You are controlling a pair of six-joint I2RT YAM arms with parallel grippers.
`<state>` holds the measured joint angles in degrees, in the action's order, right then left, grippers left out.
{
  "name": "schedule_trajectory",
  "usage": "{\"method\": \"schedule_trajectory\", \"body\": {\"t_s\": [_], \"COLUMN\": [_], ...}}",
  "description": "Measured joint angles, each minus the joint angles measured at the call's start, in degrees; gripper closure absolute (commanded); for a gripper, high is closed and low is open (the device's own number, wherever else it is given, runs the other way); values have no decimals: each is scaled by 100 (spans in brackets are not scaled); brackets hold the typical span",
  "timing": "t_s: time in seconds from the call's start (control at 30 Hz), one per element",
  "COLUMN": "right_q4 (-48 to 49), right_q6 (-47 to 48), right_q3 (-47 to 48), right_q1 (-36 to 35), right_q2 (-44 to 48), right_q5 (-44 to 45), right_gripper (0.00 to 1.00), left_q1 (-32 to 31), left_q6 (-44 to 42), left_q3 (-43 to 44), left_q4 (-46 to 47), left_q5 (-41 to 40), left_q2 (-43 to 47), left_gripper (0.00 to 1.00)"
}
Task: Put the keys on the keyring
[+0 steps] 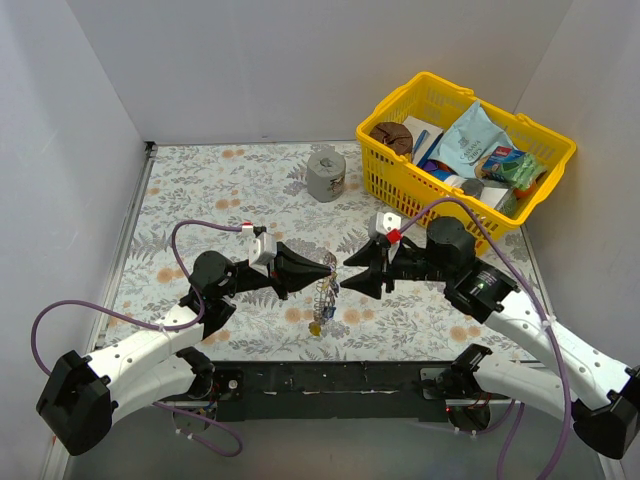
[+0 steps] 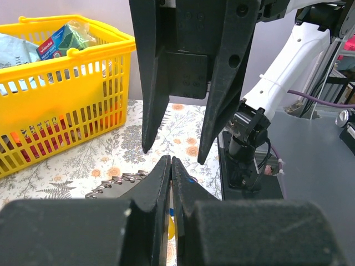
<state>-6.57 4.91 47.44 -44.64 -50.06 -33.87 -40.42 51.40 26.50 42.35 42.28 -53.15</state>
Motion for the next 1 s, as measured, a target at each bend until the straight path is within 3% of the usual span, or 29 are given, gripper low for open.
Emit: {"method": "schedule_trajectory", "body": {"t_s": [0.03, 0.13, 0.6, 0.8, 1.0], "right_q4": [74, 293, 616, 815, 802], "right_q6": [-35, -173, -476, -621, -645], "right_q3": [-4, -9, -15, -44, -44], "right_q1": [0, 0, 0, 0, 24], "right_q2": [-24, -125, -402, -466, -581], "right_q5": [-35, -177, -658, -734, -793], "right_gripper": [56, 63, 74, 99, 99], "left_q1": [0, 0, 0, 0, 2], "left_q6": [0, 0, 4, 13, 33], "left_q3": [0, 0, 0, 0, 0], "left_q4": [0, 0, 9, 17, -46], "left_q5": [9, 17, 35, 66, 122], "left_q2": [0, 0, -2, -2, -2], "left_gripper": [100, 100, 100, 100, 100]}}
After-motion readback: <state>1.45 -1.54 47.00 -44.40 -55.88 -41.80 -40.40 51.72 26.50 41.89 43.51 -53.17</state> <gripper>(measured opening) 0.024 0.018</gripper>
